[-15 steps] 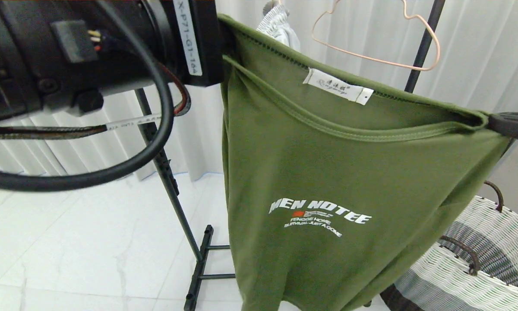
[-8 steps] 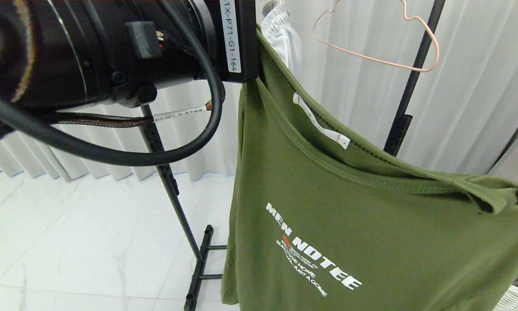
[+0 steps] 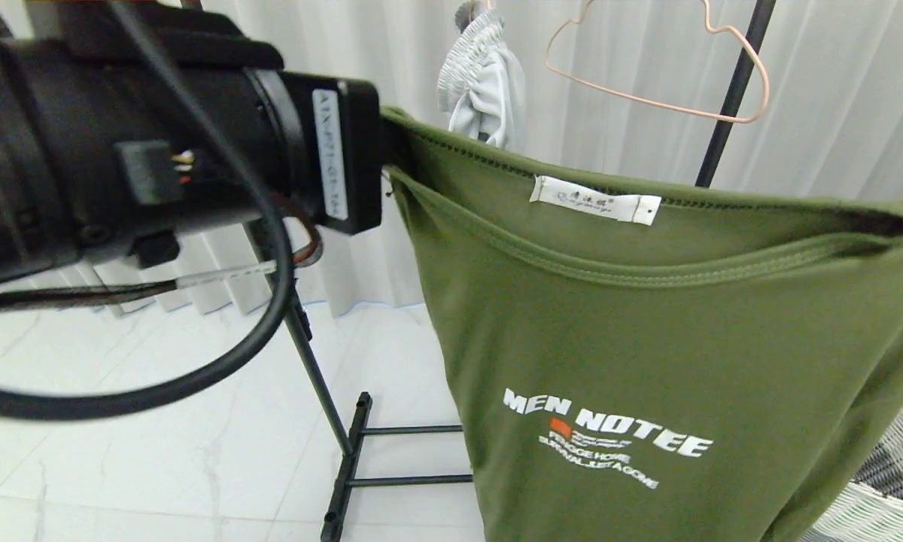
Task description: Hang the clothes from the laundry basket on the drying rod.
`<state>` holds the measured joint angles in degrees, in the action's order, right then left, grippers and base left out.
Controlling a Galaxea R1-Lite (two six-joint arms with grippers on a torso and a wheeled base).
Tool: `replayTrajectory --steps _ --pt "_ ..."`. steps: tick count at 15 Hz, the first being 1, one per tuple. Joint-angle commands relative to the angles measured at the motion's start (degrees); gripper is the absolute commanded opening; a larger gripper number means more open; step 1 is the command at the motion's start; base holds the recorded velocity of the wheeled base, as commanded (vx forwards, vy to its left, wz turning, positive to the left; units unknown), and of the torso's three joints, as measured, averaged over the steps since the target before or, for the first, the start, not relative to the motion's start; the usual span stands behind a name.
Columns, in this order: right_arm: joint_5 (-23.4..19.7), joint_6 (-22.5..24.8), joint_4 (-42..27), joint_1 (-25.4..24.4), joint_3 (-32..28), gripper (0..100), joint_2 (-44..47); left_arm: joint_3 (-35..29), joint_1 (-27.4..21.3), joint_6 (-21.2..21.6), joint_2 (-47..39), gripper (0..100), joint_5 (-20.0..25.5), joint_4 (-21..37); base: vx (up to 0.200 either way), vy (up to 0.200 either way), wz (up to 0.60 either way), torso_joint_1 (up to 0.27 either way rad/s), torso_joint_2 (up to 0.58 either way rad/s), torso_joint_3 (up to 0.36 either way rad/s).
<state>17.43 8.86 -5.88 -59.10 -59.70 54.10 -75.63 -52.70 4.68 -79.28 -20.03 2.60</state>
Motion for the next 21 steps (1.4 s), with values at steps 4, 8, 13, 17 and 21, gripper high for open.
replayTrajectory --steps 4,8,13,17,21 --pt "0.0 -5.0 11.1 4.4 -2.2 0 9.3 13.2 -9.1 0.9 14.5 0 0.0 4.1 0.0 0.0 0.0 0.0 0.0 0.0" --pt "-0.1 -5.3 17.6 7.0 -5.9 0 16.8 16.7 -13.2 7.3 17.9 0 -0.4 4.1 0.0 0.0 0.0 0.0 0.0 0.0" --pt "-0.2 -5.3 18.1 7.6 -8.8 0 19.2 17.6 -13.1 9.6 19.1 0 -0.4 4.0 0.0 0.0 0.0 0.0 0.0 0.0" --pt "-0.2 -5.3 16.1 10.1 -8.7 0 15.8 14.3 -12.2 9.6 16.0 0 -0.6 3.4 0.0 0.0 0.0 0.0 0.0 0.0" --pt "-0.3 -5.1 4.6 10.0 -11.8 0 10.2 7.6 -6.4 9.8 8.5 0 -0.4 -1.3 0.0 0.0 0.0 0.0 0.0 0.0"
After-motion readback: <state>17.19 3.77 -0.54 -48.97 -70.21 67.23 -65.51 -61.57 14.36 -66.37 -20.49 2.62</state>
